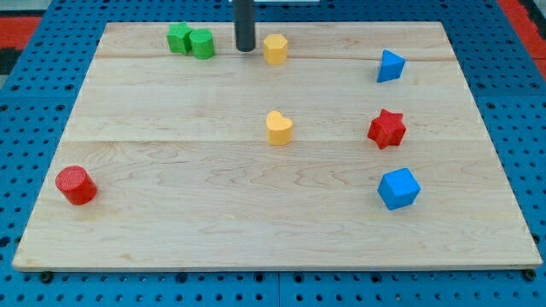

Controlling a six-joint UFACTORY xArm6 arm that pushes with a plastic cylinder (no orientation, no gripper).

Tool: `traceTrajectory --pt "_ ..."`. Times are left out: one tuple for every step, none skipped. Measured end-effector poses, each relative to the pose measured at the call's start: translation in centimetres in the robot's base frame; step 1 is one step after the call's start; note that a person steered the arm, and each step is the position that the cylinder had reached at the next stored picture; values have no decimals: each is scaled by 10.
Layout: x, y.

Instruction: Nudge the red star down a bit

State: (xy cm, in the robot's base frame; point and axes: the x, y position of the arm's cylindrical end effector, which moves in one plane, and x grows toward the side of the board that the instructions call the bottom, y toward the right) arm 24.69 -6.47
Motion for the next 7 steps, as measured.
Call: traceTrajectory --pt "-1 -43" --pt "-2 -60" --pt "-8 -60" --pt "-11 -42" --pt "-11 -42" --pt "19 -33" --pt "55 -16"
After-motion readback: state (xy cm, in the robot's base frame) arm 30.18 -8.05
